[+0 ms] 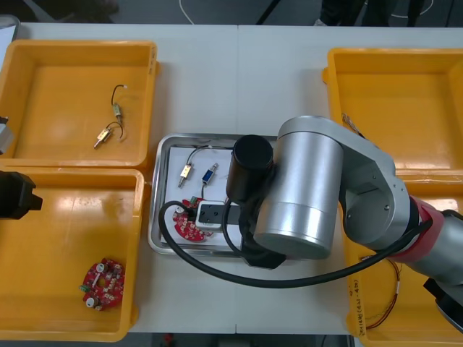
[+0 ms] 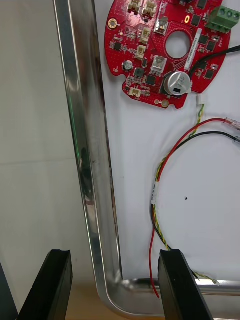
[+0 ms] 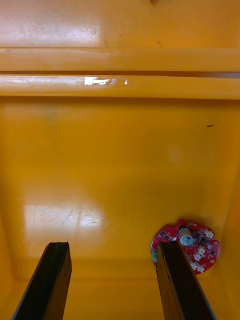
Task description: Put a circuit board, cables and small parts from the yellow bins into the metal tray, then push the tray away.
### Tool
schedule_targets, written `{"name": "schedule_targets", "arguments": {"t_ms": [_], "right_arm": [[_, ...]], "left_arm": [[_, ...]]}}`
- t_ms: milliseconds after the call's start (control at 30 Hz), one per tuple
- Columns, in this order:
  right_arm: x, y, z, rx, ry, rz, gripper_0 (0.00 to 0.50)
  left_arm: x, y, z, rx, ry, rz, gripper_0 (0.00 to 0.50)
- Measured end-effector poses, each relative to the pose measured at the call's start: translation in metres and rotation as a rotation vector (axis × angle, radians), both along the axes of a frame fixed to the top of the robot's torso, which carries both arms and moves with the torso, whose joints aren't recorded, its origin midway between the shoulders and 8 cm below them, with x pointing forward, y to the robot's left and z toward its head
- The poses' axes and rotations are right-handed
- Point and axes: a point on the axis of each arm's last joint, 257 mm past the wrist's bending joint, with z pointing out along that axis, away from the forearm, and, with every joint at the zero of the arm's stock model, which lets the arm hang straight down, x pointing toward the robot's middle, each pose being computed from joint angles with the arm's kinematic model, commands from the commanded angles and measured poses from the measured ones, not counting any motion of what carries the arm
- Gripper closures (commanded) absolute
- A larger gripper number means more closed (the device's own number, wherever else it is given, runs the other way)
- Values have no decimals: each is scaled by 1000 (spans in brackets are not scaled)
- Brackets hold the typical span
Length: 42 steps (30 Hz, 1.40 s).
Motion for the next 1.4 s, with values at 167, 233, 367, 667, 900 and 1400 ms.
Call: {"name": "schedule_targets", "arguments": {"t_ms": [167, 233, 367, 667, 900, 1400], "right_arm": [[-1, 7, -8, -19, -33, 21, 0], [-1, 11, -12, -18, -38, 29, 0], [0, 18, -23, -16, -34, 32, 0], [3, 24, -39, -25, -63, 26, 0], [1, 27, -55, -50, -78, 43, 0], [-5, 29, -75, -40, -76, 20, 0]], "left_arm": [[0, 0, 0, 0, 0, 0, 0], [0, 0, 0, 0, 0, -1, 0], [0, 0, 0, 0, 0, -1, 0], [0, 0, 0, 0, 0, -1, 0], [0, 0, 0, 0, 0, -1, 0], [0, 0, 0, 0, 0, -1, 0]]}}
